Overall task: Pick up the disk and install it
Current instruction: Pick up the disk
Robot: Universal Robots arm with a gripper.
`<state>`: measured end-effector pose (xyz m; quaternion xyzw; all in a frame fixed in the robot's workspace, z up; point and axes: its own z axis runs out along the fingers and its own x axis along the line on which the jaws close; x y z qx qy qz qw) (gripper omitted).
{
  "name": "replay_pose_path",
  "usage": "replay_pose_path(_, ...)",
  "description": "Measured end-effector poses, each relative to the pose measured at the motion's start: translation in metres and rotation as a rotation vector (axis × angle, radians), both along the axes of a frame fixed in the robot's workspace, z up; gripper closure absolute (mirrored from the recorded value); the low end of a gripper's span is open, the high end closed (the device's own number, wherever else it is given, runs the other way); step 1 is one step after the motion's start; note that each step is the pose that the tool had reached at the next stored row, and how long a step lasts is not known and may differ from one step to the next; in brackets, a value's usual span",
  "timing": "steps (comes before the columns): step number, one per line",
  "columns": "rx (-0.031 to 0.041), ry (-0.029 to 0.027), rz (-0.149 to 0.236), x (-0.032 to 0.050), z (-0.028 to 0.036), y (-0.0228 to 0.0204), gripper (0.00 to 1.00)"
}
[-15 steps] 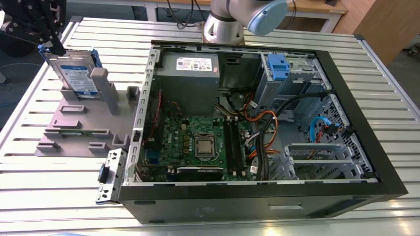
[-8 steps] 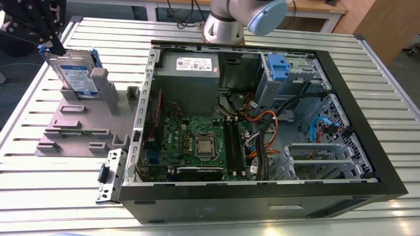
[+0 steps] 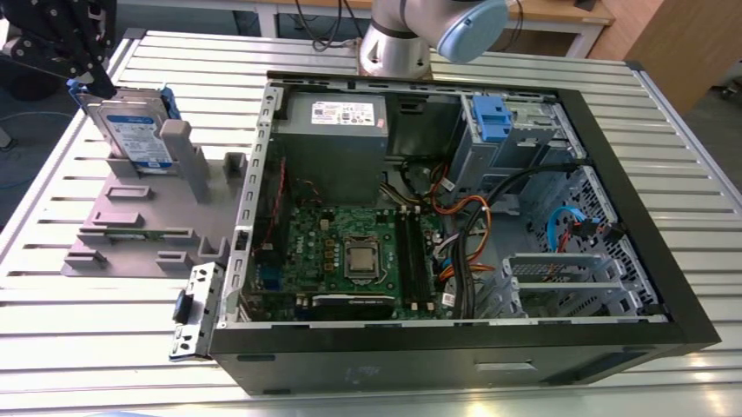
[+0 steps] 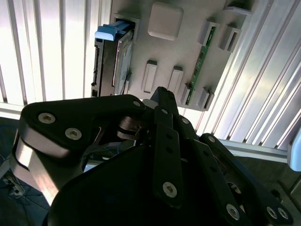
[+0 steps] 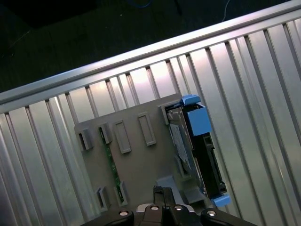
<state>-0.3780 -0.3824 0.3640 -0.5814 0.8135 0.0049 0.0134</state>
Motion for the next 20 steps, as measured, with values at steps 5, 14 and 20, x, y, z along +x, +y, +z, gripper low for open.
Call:
replay_pose_path(5, 0.0, 0.0, 0.003, 0.0, 0.0, 0.0, 0.89)
replay_pose_path(14, 0.0, 0.0, 0.009, 0.0, 0.0, 0.0, 0.89)
replay_pose_path(20, 0.0, 0.0, 0.013, 0.0, 0.0, 0.0, 0.89)
